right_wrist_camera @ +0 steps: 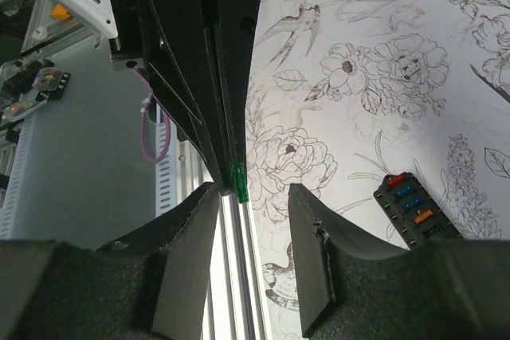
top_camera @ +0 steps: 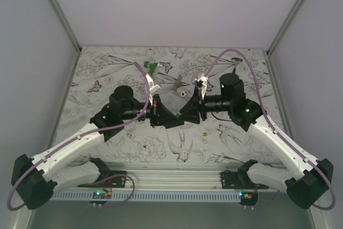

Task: Snap on the fuse box
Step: Pick up the fuse from the center of the board.

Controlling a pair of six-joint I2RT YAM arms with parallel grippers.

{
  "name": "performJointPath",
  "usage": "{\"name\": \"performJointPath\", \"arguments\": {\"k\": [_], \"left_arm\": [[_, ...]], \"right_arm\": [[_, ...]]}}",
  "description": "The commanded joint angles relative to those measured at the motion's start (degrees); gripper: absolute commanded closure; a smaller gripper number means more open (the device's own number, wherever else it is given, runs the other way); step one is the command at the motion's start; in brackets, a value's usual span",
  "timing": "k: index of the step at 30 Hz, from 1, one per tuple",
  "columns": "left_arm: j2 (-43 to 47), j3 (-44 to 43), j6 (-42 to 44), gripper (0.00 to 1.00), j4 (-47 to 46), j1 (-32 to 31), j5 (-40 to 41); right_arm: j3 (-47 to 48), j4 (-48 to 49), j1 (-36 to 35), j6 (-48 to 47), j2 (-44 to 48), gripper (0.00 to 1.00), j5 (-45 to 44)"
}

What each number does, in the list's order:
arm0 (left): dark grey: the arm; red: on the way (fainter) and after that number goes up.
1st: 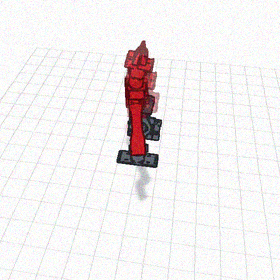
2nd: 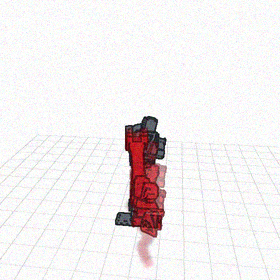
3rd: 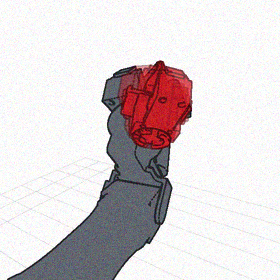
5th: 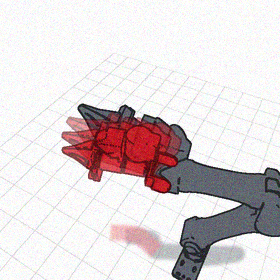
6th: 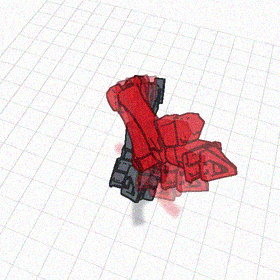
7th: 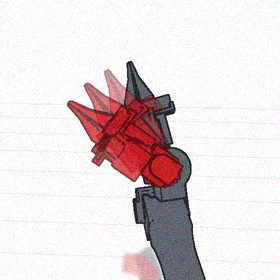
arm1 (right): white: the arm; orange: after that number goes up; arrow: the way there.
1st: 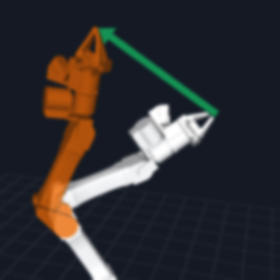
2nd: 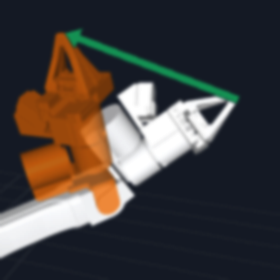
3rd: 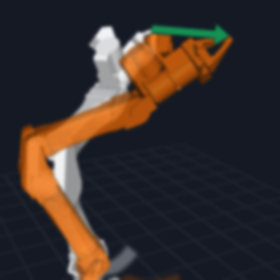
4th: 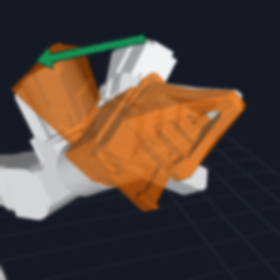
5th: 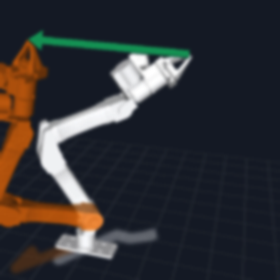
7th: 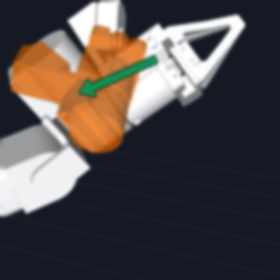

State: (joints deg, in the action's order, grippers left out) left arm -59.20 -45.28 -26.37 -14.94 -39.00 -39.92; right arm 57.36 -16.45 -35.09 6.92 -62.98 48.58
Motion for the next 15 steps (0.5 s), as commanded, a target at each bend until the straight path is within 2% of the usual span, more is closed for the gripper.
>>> {"name": "performJointPath", "arguments": {"k": [1, 10, 15], "left_arm": [[0.2, -2.0, 1.5, 1.00, -1.1, -1.1, -2.8], [-0.5, -2.4, 1.6, 1.00, -1.0, -1.5, -3.0], [-0.3, -2.3, 1.5, 1.00, -1.1, -1.5, -2.7]], "right_arm": [[1.7, 1.8, 0.2, -0.8, 0.4, 0.56, 3.9], [1.1, 3.4, 0.2, -0.9, 1.0, 0.71, 6.5], [0.8, 3.4, 0.2, -1.2, 1.2, 0.86, 7.1]]}}
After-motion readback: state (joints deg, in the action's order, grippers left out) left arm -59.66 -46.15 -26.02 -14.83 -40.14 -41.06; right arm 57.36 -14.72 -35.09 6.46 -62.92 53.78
